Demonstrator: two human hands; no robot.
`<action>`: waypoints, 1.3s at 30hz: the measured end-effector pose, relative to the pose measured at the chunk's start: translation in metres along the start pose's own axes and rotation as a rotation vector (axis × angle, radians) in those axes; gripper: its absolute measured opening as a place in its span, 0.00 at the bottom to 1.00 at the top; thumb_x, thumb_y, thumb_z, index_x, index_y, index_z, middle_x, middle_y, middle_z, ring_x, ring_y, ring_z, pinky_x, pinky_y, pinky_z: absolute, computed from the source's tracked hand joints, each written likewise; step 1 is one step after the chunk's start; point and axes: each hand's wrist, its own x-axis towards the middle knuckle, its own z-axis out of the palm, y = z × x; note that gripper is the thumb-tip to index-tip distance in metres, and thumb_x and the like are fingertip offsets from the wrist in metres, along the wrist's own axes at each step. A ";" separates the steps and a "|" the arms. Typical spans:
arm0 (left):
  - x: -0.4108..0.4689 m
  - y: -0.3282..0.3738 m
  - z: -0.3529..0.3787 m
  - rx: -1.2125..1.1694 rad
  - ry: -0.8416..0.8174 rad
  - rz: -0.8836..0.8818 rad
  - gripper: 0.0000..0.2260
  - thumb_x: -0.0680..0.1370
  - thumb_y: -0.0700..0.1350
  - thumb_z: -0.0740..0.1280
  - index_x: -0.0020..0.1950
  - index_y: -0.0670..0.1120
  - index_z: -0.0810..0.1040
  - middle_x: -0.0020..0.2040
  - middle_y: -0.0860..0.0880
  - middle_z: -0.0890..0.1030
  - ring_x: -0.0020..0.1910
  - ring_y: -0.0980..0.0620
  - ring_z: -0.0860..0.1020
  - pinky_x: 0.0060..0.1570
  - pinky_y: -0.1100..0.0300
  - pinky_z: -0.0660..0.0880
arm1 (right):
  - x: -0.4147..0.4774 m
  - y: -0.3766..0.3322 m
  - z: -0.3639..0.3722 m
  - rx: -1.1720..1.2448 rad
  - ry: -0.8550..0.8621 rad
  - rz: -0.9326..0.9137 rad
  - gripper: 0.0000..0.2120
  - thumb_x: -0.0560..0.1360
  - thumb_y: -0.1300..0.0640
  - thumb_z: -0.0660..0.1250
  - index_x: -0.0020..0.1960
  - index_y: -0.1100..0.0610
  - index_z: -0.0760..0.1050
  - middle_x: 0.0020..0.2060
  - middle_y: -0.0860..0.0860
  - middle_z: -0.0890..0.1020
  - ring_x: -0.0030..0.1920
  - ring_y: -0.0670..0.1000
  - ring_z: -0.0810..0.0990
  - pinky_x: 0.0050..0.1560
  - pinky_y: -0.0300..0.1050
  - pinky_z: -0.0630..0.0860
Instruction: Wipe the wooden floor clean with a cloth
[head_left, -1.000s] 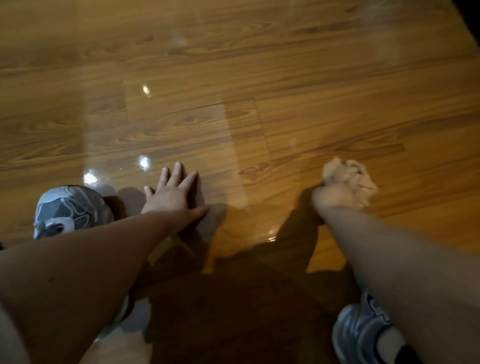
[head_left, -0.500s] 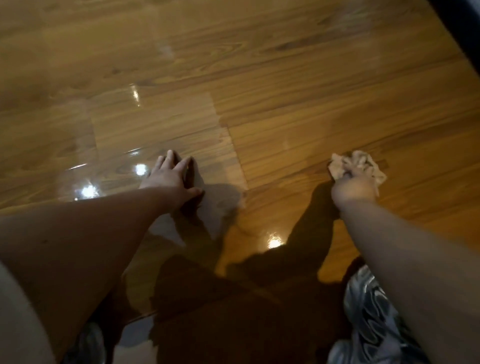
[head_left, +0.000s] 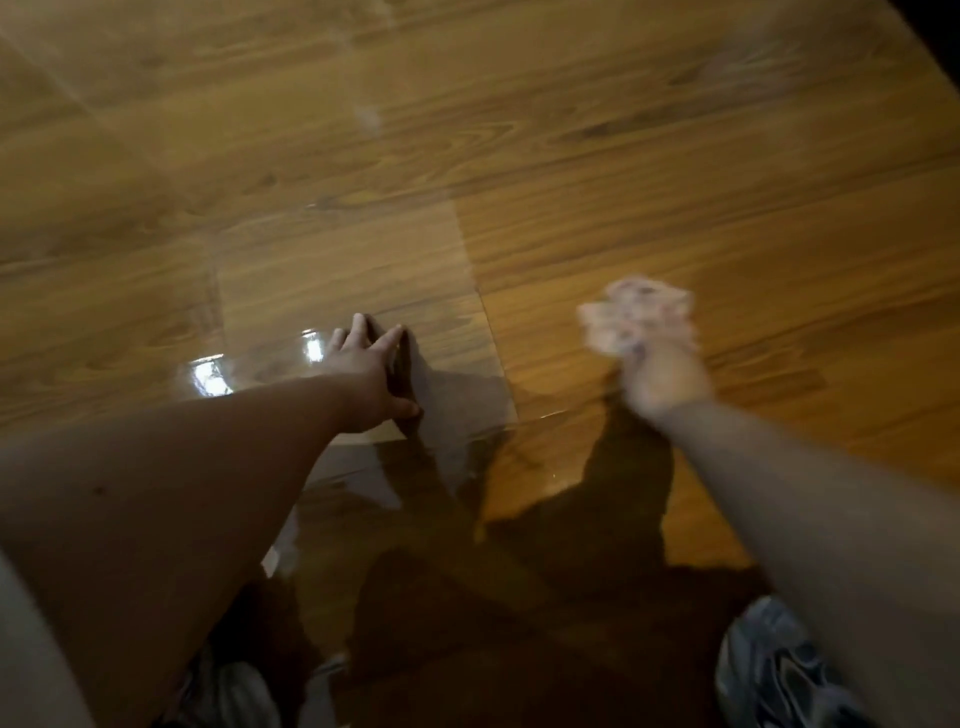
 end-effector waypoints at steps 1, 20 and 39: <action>0.001 0.001 -0.001 -0.001 -0.002 0.011 0.49 0.68 0.61 0.73 0.78 0.57 0.44 0.78 0.45 0.39 0.77 0.42 0.42 0.74 0.46 0.52 | 0.005 0.017 -0.012 0.053 0.027 0.173 0.24 0.81 0.59 0.56 0.76 0.51 0.61 0.78 0.55 0.50 0.77 0.60 0.47 0.75 0.52 0.49; 0.069 0.018 -0.055 -0.042 -0.059 -0.076 0.56 0.63 0.56 0.79 0.76 0.63 0.40 0.77 0.46 0.34 0.75 0.33 0.40 0.67 0.33 0.60 | 0.102 -0.002 -0.022 0.247 0.150 0.357 0.24 0.80 0.59 0.56 0.75 0.47 0.64 0.78 0.54 0.52 0.77 0.60 0.49 0.74 0.56 0.51; 0.083 0.015 -0.058 -0.069 -0.112 -0.115 0.66 0.57 0.55 0.82 0.76 0.56 0.34 0.75 0.52 0.29 0.75 0.35 0.36 0.65 0.31 0.62 | 0.165 -0.086 -0.027 0.231 0.146 0.266 0.31 0.78 0.61 0.58 0.78 0.53 0.52 0.76 0.55 0.58 0.75 0.59 0.56 0.74 0.53 0.56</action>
